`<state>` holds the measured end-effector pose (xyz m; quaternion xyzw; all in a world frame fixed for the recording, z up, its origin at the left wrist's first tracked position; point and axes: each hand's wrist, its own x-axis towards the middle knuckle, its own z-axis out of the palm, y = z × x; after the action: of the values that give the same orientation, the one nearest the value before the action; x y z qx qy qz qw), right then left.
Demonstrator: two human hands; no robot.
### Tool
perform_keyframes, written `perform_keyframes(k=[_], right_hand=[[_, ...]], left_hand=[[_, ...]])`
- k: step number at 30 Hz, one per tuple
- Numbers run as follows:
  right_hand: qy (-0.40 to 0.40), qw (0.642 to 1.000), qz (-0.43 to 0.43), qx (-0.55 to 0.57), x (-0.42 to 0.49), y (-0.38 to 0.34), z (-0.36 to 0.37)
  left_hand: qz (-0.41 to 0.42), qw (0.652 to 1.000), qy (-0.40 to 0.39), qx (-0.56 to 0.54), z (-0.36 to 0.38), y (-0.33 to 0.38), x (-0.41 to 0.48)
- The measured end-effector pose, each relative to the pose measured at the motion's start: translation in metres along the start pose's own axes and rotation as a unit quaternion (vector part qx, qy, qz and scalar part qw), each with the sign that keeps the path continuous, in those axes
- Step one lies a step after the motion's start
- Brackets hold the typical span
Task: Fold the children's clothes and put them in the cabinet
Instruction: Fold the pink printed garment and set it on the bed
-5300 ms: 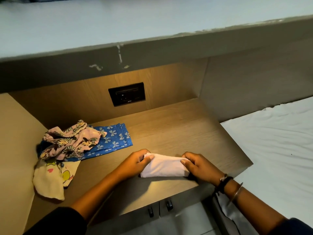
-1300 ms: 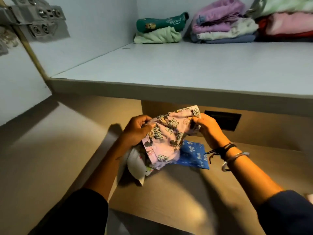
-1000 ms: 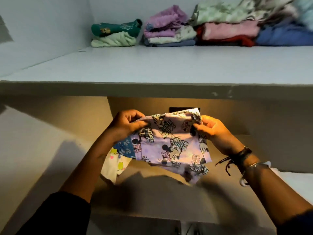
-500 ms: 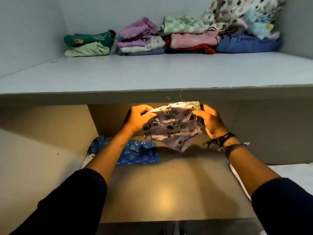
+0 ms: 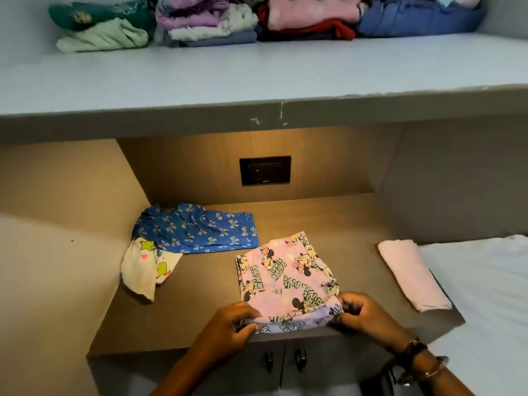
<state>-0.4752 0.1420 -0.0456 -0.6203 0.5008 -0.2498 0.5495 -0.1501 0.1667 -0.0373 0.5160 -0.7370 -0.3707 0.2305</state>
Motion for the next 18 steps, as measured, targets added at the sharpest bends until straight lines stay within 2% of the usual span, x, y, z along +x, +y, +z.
perform_keyframes(k=[6,9,13,15,18], right_hand=[[0.022,0.999,-0.009,0.039,0.018,-0.015,-0.006],[0.078,0.995,-0.023,0.057,0.046,-0.031,-0.008],[0.140,0.989,0.000,0.042,0.096,-0.049,-0.009],[0.160,0.987,0.024,-0.019,0.121,-0.053,-0.007],[0.215,0.965,0.070,-0.132,0.142,-0.054,-0.005]], left_hand=[[-0.055,0.995,0.021,-0.075,-0.024,0.005,0.017],[-0.093,0.987,0.044,-0.124,-0.046,0.008,0.047],[-0.164,0.966,0.086,-0.183,-0.062,-0.003,0.100],[-0.192,0.962,0.107,-0.161,-0.060,-0.008,0.125],[-0.218,0.954,0.206,-0.025,-0.048,-0.019,0.139]])
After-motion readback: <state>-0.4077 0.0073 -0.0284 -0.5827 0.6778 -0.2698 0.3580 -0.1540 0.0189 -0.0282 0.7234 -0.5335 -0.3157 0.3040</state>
